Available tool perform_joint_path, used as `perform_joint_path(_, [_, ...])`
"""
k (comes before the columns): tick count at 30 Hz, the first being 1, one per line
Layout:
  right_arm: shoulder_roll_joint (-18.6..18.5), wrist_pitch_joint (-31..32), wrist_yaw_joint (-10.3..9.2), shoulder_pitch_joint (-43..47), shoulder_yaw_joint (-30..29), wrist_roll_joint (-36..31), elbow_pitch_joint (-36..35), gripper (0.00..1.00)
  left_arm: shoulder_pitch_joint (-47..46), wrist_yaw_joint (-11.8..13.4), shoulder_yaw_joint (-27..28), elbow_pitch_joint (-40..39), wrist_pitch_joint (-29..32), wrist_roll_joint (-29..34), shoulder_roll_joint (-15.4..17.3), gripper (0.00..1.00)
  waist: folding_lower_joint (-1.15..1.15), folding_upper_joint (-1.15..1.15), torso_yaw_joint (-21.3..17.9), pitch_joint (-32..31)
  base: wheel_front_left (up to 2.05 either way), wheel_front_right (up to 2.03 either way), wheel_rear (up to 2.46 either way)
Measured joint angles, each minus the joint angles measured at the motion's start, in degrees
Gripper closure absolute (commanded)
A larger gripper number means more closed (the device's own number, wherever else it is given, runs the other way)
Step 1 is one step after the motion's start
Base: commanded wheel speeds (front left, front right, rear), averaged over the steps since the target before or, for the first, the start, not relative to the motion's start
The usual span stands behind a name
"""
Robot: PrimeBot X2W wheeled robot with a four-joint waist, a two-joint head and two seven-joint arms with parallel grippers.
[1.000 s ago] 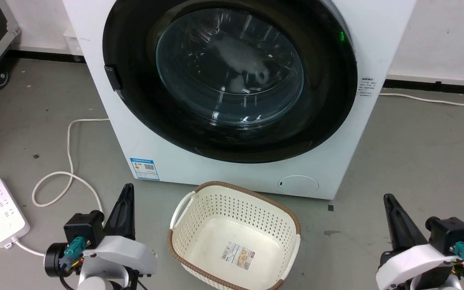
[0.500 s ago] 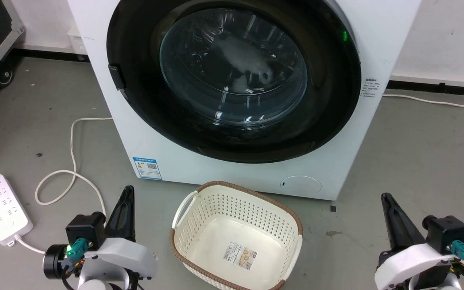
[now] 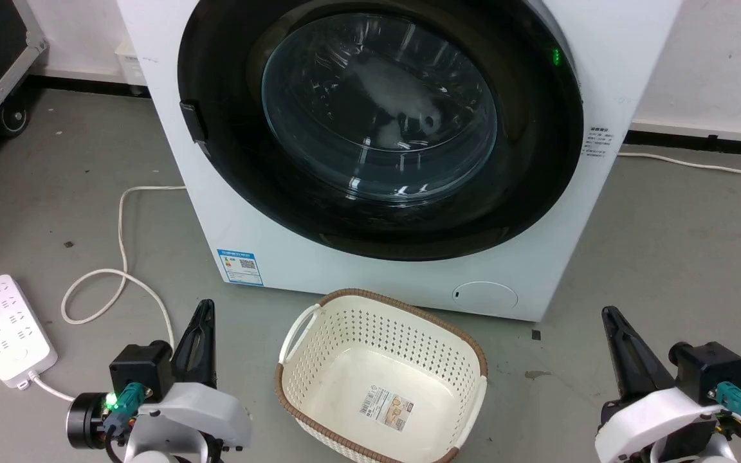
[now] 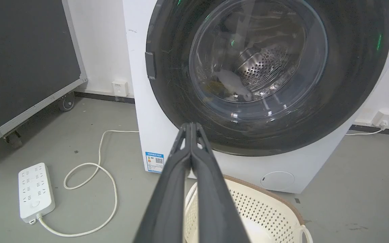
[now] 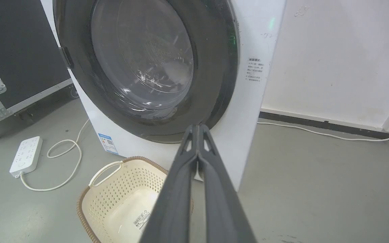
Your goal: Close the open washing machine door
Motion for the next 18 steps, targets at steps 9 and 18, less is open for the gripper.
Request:
perform_joint_path(9, [0.0,0.6,0.00,0.4,0.3,-0.5,-0.6,1.00,0.8,0.4,0.0,-1.2,1.0,0.9,-0.1,1.00,0.00,0.00,0.3,0.0,0.00,0.00,0.00])
perform_joint_path(18, [0.0,1.2,0.00,0.7,0.5,-1.0,-1.3,1.00,1.2,0.9,-0.1,-2.4,1.9,1.9,-0.1,1.00,0.00,0.00,0.7,0.0,0.00,0.00,0.00])
